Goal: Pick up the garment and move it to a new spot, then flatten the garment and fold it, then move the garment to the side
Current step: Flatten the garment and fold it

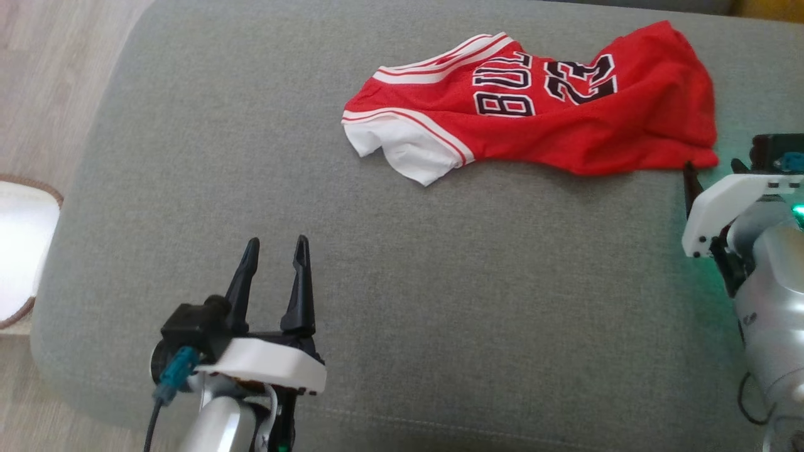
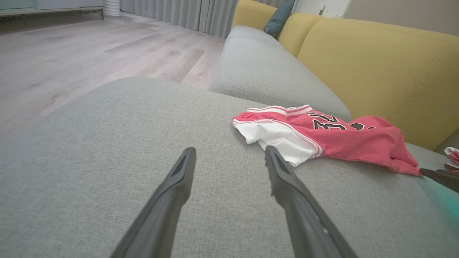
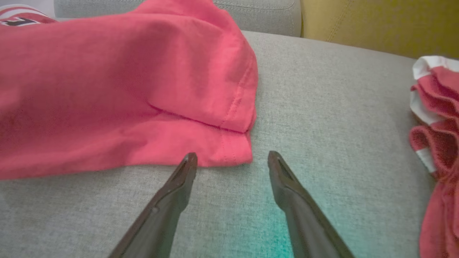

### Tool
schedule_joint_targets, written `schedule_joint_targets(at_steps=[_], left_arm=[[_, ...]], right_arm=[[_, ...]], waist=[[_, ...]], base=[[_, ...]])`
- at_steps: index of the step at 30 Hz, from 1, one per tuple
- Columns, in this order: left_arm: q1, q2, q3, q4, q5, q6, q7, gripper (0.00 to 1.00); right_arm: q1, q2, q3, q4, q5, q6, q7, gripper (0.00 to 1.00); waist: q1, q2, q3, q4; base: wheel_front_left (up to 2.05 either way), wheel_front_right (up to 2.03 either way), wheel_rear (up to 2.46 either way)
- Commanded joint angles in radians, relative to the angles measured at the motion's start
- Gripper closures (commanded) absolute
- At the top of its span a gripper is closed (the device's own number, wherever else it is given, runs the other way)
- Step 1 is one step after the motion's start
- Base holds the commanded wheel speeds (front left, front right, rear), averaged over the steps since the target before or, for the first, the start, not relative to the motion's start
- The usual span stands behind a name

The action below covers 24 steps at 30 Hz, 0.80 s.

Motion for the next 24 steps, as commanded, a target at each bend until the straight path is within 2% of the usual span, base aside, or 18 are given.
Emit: schedule_joint_targets(at_steps=[1, 15, 16, 17, 19, 20, 21, 24], left_arm=[[-0.009, 0.002, 0.034, -0.031, 0.008, -0.001, -0.012, 0.0], [-0.035, 0.002, 0.033, -0.024, 0.013, -0.007, -0.012, 0.0], [-0.036, 0.002, 0.034, -0.024, 0.013, -0.007, -0.012, 0.0], [-0.037, 0.002, 0.036, -0.023, 0.014, -0.007, -0.012, 0.0], [-0.038, 0.002, 0.039, -0.022, 0.014, -0.006, -0.012, 0.0], [-0.039, 0.002, 0.04, -0.021, 0.014, -0.005, -0.012, 0.0], [-0.039, 0.002, 0.041, -0.021, 0.014, -0.005, -0.012, 0.0], [-0.037, 0.002, 0.044, -0.021, 0.014, -0.001, -0.012, 0.0]], right_arm=[[-0.027, 0.001, 0.001, -0.02, -0.009, 0.007, 0.001, 0.0], [-0.073, 0.017, -0.1, -0.009, -0.096, 0.007, 0.003, 0.0], [-0.075, 0.019, -0.103, -0.008, -0.103, 0.007, 0.001, 0.21], [-0.077, 0.022, -0.105, -0.005, -0.109, 0.007, 0.004, 0.51], [-0.078, 0.022, -0.113, 0.004, -0.119, 0.007, 0.01, 0.71], [-0.078, 0.023, -0.117, 0.008, -0.123, 0.007, 0.012, 0.97], [-0.078, 0.025, -0.12, 0.01, -0.126, 0.007, 0.011, 1.0], [-0.079, 0.033, -0.13, 0.013, -0.131, 0.007, 0.001, 1.0]], waist=[[0.0, 0.0, 0.008, 0.01], [0.0, 0.0, 0.064, 0.045], [0.0, 0.0, 0.066, 0.046], [0.0, 0.0, 0.068, 0.047], [0.0, 0.0, 0.071, 0.047], [0.0, 0.0, 0.071, 0.046], [0.0, 0.0, 0.07, 0.044], [0.0, 0.0, 0.063, 0.03]], base=[[0.0, 0.0, 0.0], [0.0, 0.0, 0.0], [0.0, 0.0, 0.0], [0.0, 0.0, 0.0], [0.0, 0.0, 0.0], [0.0, 0.0, 0.0], [0.0, 0.0, 0.0], [0.0, 0.0, 0.0]])
